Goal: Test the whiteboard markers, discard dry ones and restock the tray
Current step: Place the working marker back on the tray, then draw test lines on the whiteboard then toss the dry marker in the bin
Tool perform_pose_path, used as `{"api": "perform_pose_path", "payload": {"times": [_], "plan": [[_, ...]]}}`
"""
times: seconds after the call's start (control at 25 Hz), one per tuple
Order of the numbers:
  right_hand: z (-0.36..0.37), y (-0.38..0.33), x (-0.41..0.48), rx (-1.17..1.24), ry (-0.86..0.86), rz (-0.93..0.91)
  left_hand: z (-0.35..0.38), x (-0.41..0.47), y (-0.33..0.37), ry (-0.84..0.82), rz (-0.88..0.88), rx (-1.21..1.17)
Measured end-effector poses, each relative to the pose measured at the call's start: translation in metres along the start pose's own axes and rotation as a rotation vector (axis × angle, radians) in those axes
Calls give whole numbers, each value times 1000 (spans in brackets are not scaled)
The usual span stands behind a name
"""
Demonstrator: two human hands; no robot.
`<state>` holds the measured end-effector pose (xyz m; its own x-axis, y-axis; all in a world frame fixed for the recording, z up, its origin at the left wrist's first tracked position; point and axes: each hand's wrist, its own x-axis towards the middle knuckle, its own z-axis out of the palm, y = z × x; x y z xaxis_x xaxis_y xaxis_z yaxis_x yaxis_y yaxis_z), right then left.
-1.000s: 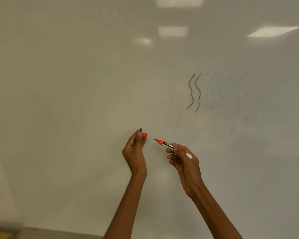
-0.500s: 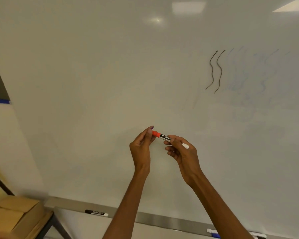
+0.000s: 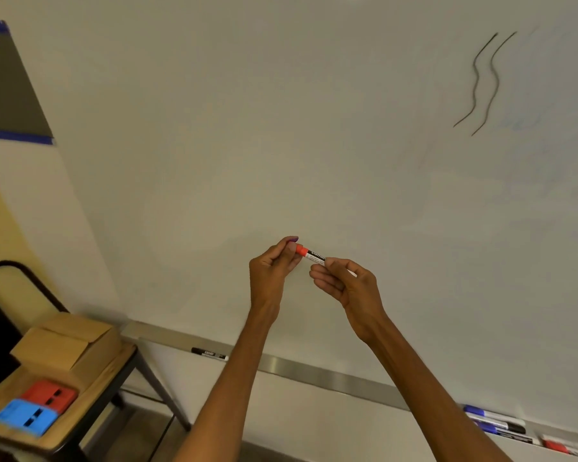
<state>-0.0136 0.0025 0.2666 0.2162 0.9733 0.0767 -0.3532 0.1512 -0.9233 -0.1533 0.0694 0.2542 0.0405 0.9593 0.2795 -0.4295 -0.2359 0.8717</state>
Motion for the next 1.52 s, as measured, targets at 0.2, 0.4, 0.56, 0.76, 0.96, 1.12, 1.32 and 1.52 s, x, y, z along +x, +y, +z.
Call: {"api": "perform_pose_path", "payload": {"times": [0.2, 0.4, 0.56, 0.76, 0.96, 1.12, 1.32, 1.52], "plan": [[13, 40, 6, -220, -48, 119, -69, -4, -14, 74, -139, 97], [24, 109, 6, -216, 17, 275, -147, -34, -41, 262, -350, 143], [37, 173, -5, -296, 27, 440, -211, -66, -76, 425, -519, 190], [43, 263, -28, -450, 65, 603, -276, -122, -115, 565, -713, 200], [53, 319, -53, -512, 14, 723, -319, -154, -137, 659, -847, 254], [58, 342, -65, -576, -52, 817, -342, -169, -143, 749, -938, 311], [42, 346, -71, -697, -105, 844, -352, -186, -152, 785, -1043, 410], [26, 325, -66, -667, -94, 776, -315, -171, -171, 643, -989, 439]]}}
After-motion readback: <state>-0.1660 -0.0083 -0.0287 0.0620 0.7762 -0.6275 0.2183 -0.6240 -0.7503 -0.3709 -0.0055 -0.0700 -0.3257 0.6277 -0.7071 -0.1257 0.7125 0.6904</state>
